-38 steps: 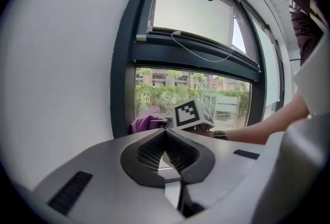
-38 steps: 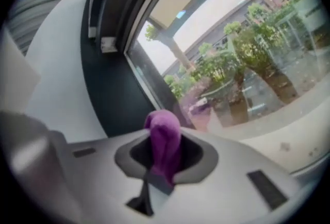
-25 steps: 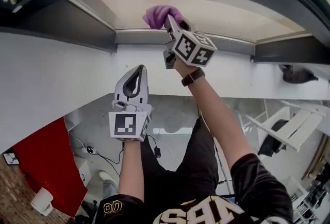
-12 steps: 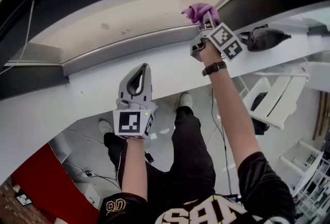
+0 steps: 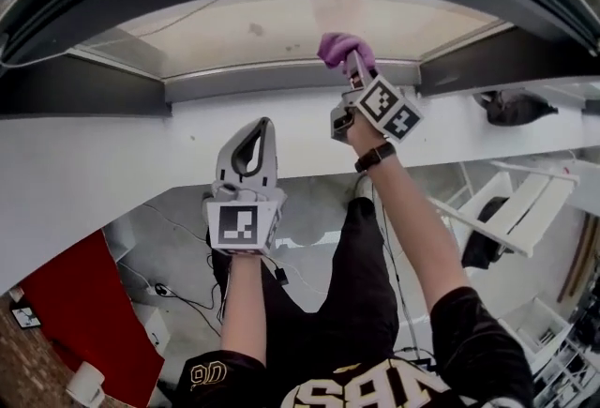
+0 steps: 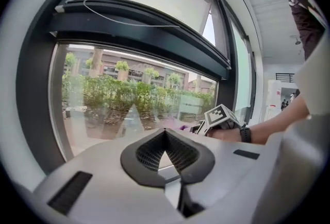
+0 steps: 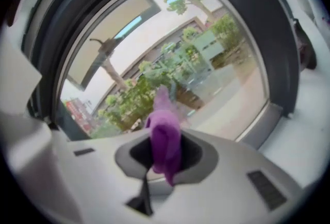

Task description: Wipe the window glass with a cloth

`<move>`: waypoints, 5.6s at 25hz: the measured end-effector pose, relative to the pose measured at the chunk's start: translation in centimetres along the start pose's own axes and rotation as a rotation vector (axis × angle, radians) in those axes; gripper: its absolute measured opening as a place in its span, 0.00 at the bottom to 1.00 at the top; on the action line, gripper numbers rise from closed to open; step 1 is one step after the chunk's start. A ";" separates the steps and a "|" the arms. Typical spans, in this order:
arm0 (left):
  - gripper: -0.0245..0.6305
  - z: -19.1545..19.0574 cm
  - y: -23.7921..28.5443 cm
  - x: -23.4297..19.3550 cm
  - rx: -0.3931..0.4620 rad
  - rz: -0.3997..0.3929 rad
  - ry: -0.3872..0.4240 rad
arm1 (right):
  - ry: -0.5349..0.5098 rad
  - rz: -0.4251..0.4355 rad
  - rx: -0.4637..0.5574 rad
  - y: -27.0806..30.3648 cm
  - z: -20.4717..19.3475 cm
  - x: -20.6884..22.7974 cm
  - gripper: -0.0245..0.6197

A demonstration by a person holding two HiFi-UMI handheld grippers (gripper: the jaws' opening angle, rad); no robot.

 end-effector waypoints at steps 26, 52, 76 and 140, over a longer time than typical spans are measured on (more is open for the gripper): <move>0.06 -3.4 -2.3 -7.2 -0.044 0.097 0.022 | -0.125 0.350 -0.138 8.8 -11.2 -13.1 0.16; 0.06 -5.1 -4.1 -7.7 -0.096 0.111 0.029 | -0.298 0.321 -0.224 6.0 -16.1 -10.3 0.16; 0.06 -8.3 1.3 -0.9 -0.112 -0.010 -0.047 | -0.252 0.104 -0.209 8.8 -8.4 1.9 0.16; 0.06 -2.3 5.2 9.6 -0.107 0.037 -0.144 | 0.116 -0.093 -0.072 -3.9 4.6 16.9 0.16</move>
Point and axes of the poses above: the fingertips, and each gripper's own axes: y forward along the fingers, x to its right, z out of its top, the point moved 1 cm from there along -y, backward along the fingers
